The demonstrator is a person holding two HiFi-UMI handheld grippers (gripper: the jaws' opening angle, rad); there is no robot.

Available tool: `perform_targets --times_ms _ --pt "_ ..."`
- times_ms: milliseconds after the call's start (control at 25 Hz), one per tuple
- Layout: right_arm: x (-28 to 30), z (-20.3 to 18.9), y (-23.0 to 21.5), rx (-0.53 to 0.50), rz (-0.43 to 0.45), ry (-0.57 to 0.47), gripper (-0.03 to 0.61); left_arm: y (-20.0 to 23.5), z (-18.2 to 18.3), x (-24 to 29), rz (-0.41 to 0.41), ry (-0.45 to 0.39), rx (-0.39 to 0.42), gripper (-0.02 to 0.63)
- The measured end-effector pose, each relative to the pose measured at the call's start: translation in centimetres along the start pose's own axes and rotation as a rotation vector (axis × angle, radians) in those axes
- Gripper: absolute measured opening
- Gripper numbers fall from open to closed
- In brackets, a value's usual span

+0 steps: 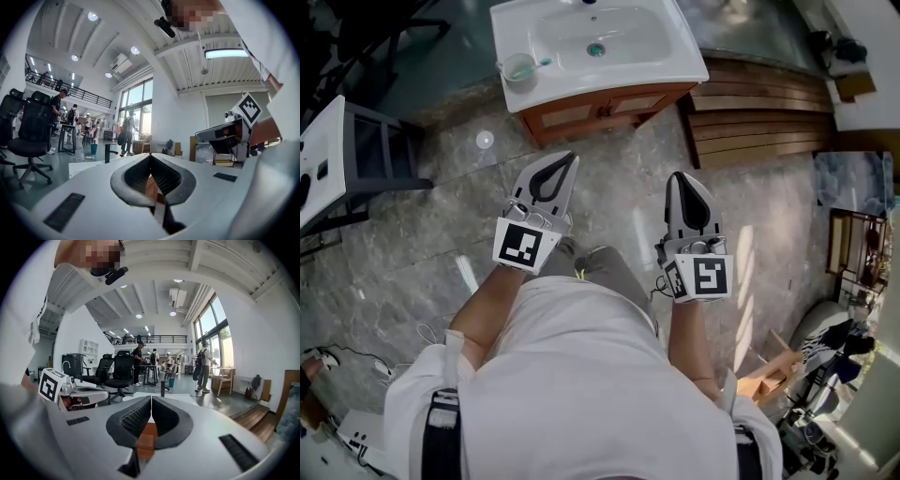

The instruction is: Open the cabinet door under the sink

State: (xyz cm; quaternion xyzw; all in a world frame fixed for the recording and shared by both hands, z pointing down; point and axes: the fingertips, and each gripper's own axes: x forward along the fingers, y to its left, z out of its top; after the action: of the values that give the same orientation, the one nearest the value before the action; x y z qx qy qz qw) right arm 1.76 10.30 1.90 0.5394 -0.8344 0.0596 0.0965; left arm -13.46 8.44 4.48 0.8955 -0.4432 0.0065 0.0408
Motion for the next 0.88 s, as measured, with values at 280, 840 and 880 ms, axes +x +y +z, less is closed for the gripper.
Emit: perform_targets --times_ms 280,840,880 --pt "2.7 0.3 -2.6 -0.004 0.056 -0.017 0.034 -0.1 -0.1 3.2 0.028 0.008 0.026 0.006" --pt "12.1 -5.1 -9.2 -0.035 0.210 0.066 0.034 0.5 -2.7 11.0 0.138 0.057 0.058 0.006" --pt "12.7 -6.0 -9.6 -0.035 0.211 0.073 0.035 0.9 -3.5 11.5 0.147 0.063 0.051 0.006"
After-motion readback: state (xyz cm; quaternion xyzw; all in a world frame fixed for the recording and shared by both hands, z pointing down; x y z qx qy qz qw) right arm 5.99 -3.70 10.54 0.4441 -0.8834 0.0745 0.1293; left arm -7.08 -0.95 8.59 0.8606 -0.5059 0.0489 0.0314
